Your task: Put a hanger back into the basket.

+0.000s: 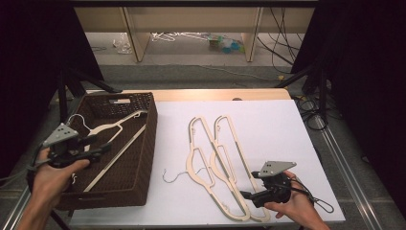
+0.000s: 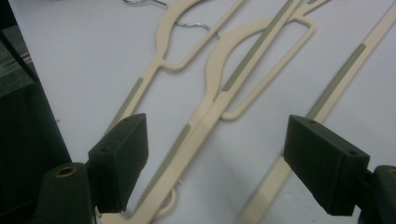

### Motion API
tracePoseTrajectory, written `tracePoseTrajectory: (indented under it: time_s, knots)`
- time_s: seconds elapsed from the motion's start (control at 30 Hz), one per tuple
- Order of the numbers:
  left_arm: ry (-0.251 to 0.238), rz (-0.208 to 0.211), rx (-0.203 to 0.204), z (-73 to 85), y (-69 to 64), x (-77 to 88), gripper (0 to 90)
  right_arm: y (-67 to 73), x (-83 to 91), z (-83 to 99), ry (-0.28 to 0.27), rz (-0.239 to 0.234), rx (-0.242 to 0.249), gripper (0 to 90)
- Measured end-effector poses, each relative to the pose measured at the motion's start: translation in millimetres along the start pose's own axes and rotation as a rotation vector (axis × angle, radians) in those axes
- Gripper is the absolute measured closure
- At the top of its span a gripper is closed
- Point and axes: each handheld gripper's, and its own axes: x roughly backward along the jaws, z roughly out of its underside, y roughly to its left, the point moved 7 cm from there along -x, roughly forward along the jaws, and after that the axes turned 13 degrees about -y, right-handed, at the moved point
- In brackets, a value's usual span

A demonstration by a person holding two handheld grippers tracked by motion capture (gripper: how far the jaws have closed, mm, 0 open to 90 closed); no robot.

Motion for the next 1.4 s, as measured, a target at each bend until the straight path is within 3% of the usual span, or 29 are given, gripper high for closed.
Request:
tracePoseTrajectory:
  time_s: [0.13,0.17,0.23,0.3,0.4,0.53,0.7,0.87,0.93,1.2,1.3,1.4]
  knots:
    - [-0.051,0.091,-0.015,0.6,-41.7,-3.4,30.2,0.7,-1.8,-3.3,-0.045,0.015,-0.007,23.0]
    - [-0.057,0.109,-0.008,1.9,-51.9,-4.8,29.0,-0.2,-1.8,-4.3,-0.062,0.030,-0.013,23.0]
    - [-0.057,0.139,-0.041,5.2,-69.2,-7.4,24.4,-1.5,-0.7,-5.8,-0.083,0.038,-0.023,23.0]
    - [-0.063,0.179,-0.035,10.2,-87.8,-11.2,21.8,-3.6,1.0,-7.0,-0.104,0.057,-0.033,23.0]
    - [-0.083,0.218,-0.056,17.3,-111.5,-16.8,20.7,-6.1,3.2,-9.2,-0.134,0.066,-0.047,22.7]
    - [-0.114,0.242,-0.091,26.0,-130.7,-22.7,18.8,-8.2,7.5,-14.9,-0.192,0.096,-0.057,22.2]
    - [-0.110,0.261,-0.136,44.6,-146.0,-25.3,18.0,-6.8,9.9,-16.6,-0.217,0.095,-0.074,21.0]
    - [-0.119,0.294,-0.115,57.3,-157.5,-24.8,17.1,-4.4,11.0,-16.5,-0.220,0.101,-0.067,19.1]
    - [-0.118,0.292,-0.140,60.4,-158.5,-25.6,17.1,-3.7,10.7,-16.7,-0.222,0.103,-0.066,18.8]
    - [-0.123,0.283,-0.126,65.0,-157.5,-25.0,17.1,3.4,6.9,-16.7,-0.212,0.089,-0.048,17.2]
    - [-0.129,0.294,-0.129,66.6,-159.4,-26.0,17.1,8.8,2.3,-16.5,-0.205,0.077,-0.036,17.2]
    - [-0.103,0.301,-0.149,71.9,-161.8,-25.9,17.1,17.6,-4.3,-16.6,-0.177,0.054,-0.019,17.1]
